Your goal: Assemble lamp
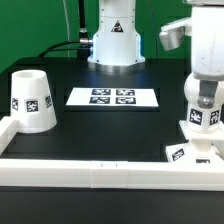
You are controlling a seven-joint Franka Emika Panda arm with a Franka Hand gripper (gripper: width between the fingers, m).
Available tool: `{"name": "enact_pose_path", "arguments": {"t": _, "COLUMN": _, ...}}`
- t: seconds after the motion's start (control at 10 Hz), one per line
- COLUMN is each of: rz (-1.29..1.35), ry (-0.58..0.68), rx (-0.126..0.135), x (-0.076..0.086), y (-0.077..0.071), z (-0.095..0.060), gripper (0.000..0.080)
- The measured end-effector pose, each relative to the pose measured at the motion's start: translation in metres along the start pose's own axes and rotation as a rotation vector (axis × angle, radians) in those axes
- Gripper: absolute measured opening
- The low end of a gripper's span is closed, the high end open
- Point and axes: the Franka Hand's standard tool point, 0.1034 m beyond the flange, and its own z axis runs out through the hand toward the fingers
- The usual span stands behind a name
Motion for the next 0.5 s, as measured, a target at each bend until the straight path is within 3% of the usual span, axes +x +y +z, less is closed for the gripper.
{"name": "enact_pose_path", "arguments": {"t": 0.5, "rz": -0.425, "ry": -0.054, "rx": -0.027, "x": -0.0028, "y": 0.0043, "z": -0.0012, "gripper": 0.0698}}
